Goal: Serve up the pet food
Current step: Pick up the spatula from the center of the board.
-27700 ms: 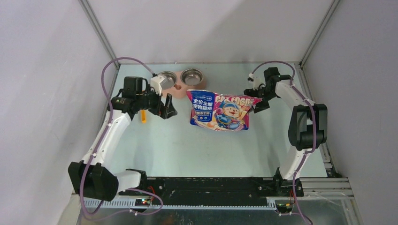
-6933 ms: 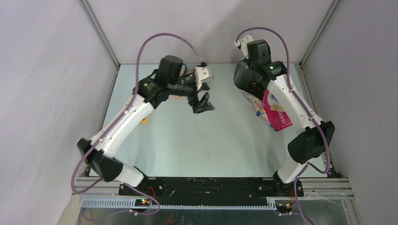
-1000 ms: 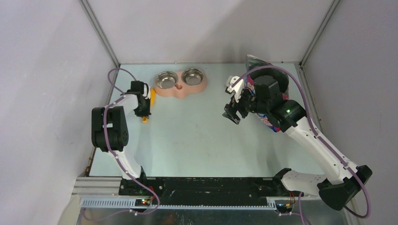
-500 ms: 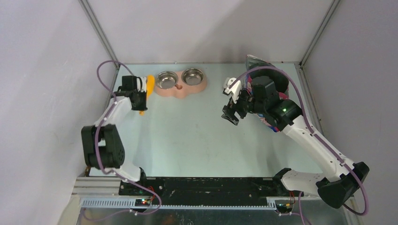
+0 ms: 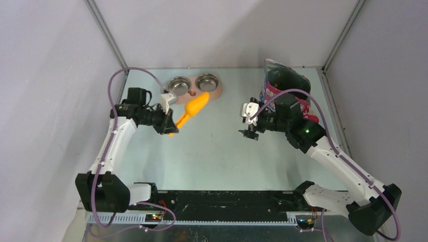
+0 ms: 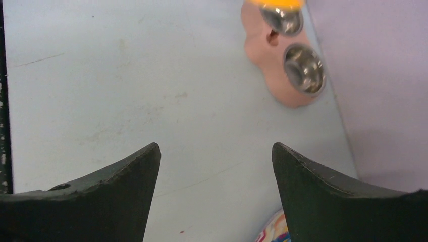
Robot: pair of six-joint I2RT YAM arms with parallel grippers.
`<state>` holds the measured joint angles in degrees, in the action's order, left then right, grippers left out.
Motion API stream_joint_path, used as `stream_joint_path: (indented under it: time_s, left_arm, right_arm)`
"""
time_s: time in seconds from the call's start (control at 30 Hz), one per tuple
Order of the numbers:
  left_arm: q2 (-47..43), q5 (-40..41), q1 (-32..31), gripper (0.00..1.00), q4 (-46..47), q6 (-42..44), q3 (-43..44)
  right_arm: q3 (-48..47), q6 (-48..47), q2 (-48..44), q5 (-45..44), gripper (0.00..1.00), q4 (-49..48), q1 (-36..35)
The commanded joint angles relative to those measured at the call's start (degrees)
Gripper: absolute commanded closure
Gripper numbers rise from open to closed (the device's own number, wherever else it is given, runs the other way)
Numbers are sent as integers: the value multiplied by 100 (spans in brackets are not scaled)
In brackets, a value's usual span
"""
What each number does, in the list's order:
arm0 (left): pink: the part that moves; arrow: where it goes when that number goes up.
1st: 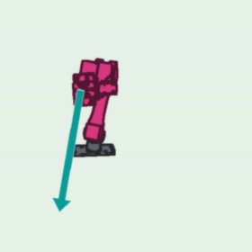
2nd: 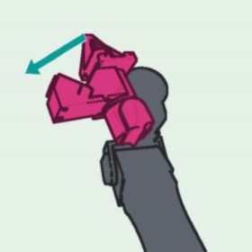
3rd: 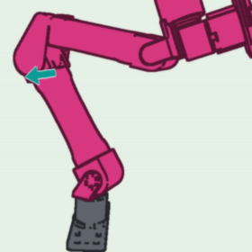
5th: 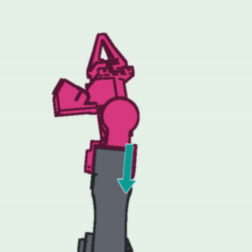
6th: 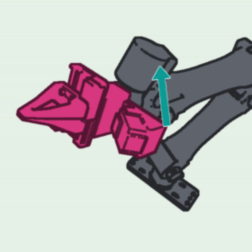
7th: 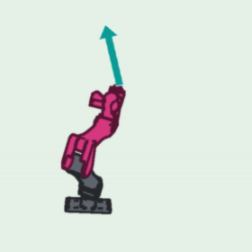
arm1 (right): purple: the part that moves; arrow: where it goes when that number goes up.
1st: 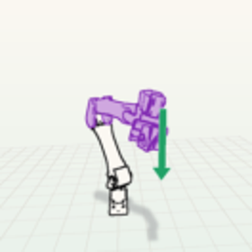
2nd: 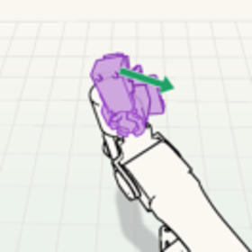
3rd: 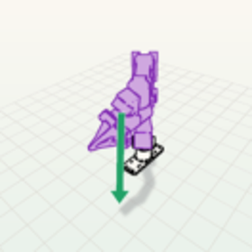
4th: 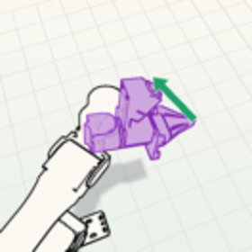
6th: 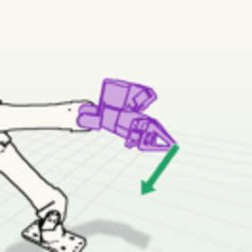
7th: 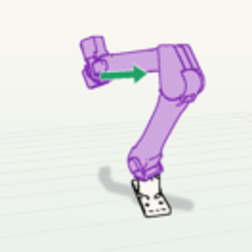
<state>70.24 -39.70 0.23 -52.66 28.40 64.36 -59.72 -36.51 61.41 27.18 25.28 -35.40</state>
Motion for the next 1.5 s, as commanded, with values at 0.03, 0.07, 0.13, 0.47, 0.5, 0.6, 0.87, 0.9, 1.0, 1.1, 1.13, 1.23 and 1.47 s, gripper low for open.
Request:
stream_joint_path:
  time_s: [0.03,0.07,0.13,0.47,0.5,0.6,0.87,0.9,1.0,1.1,1.13,1.23,1.47]
  left_arm:
    - [541,-1918,-634,100,-2466,2609,573]
    - [881,-2155,-798,100,-3276,2982,663]
    - [1383,-2397,-1020,100,-3846,3647,863]
    - [2428,-2598,-1673,100,-3926,3712,780]
    - [2430,-2596,-1679,100,-3927,3723,776]
    - [2417,-2613,-1676,100,-3919,3760,727]
    - [2404,-2626,-1679,100,-3924,3771,685]
    - [2397,-2634,-1676,100,-3920,3770,684]
    - [2396,-2641,-1680,100,-3925,3773,683]
    - [2384,-2645,-1681,100,-3922,3778,671]
    - [2371,-2646,-1679,100,-3926,3778,669]
    - [2342,-2643,-1683,100,-3920,3786,661]
    - [2324,-2648,-1679,100,-3926,3813,641]
  right_arm:
    - [139,-800,-40,684,18,-1126,172]
    - [191,-833,-32,732,18,-1216,221]
    - [344,-959,-32,808,18,-1413,289]
    - [963,-1796,111,1961,19,-1753,592]
    - [998,-1854,114,2134,20,-1701,610]
    - [1252,-2005,34,2470,20,-1762,625]
    - [1525,-1059,-45,2982,24,-2738,780]
    - [1525,-1000,-44,3050,24,-2719,784]
    - [1576,-819,-14,3229,27,-2825,770]
    - [1763,-426,48,3171,30,-3400,738]
    - [1793,-378,70,3105,31,-3496,712]
    - [1905,-188,167,2947,36,-3870,679]
    - [1973,-9,248,2846,61,-4161,639]
